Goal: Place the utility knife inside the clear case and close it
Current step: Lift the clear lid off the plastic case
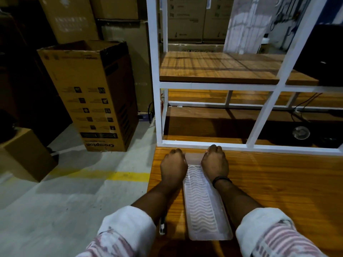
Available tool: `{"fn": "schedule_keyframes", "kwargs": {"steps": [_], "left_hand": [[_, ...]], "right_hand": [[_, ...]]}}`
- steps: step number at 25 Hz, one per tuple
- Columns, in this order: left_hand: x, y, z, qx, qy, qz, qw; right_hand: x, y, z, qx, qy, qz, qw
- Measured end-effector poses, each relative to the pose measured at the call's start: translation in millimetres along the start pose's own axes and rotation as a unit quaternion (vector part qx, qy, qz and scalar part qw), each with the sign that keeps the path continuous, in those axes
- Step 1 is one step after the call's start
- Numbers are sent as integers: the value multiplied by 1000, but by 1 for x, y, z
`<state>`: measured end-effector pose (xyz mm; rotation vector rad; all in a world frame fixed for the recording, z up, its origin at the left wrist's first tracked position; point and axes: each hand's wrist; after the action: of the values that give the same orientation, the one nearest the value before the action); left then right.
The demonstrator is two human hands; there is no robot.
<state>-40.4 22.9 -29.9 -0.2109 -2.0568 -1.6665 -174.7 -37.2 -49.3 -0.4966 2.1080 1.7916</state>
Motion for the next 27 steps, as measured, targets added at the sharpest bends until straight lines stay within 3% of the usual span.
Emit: {"fn": "schedule_keyframes", "kwargs": {"steps": [3,6,11,13,17,21,27], "left_hand": [[0,7,24,-30,52,181,982],[-12,8,49,-75,97,322,939],[-22,7,80,-147,240,547,788],[-20,13,88,-169,244,575,763],[-18,20,95,-180,238,569,766],[-16,25,99,-188,225,525,799],[-15,26,104,-191,195,504,819]], "right_hand": [[-1,12,9,-3,-19,-49,999],[-4,20,35,-51,27,85,995],[-24,53,103,-159,24,128,979],[-33,58,117,-217,11,167,962],[-51,56,127,-241,-10,200,950],[-62,45,128,-231,-23,229,945],[-59,50,122,-238,-32,186,953]]}}
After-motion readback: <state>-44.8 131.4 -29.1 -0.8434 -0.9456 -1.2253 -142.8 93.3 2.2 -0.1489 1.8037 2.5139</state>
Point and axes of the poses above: each hand's wrist, its own z-axis away from the middle knuckle, its own y-axis out of the back of the hand, x = y × z, and after that the axes turned 7 degrees about -x, right-handed
